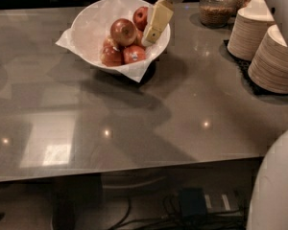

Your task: Pick apple from white bowl

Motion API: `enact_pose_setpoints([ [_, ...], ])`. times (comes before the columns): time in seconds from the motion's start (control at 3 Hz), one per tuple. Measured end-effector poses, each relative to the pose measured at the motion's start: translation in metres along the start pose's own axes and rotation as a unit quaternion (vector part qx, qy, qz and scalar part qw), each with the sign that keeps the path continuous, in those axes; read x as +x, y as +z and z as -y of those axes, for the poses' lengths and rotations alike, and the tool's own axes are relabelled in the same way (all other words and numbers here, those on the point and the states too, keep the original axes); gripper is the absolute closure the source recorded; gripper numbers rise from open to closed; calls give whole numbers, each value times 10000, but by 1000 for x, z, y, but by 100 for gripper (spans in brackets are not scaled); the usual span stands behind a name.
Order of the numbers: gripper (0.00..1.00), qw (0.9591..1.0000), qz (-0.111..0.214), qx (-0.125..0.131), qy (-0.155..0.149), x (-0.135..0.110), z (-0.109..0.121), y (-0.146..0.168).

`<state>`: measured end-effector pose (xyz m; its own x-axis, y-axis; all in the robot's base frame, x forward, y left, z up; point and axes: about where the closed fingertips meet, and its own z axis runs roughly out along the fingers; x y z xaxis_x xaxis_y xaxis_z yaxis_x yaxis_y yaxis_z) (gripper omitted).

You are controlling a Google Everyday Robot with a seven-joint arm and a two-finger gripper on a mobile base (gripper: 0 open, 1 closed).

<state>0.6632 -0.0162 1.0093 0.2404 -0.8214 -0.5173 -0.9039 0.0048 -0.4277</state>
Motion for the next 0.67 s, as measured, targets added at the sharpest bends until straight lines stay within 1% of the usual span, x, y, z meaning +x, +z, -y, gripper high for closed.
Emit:
enact_pose_setpoints([
  [0.33,0,9998,172,3,-27,2,18,20],
  [0.67,19,9995,314,-42,-29,4,29,40],
])
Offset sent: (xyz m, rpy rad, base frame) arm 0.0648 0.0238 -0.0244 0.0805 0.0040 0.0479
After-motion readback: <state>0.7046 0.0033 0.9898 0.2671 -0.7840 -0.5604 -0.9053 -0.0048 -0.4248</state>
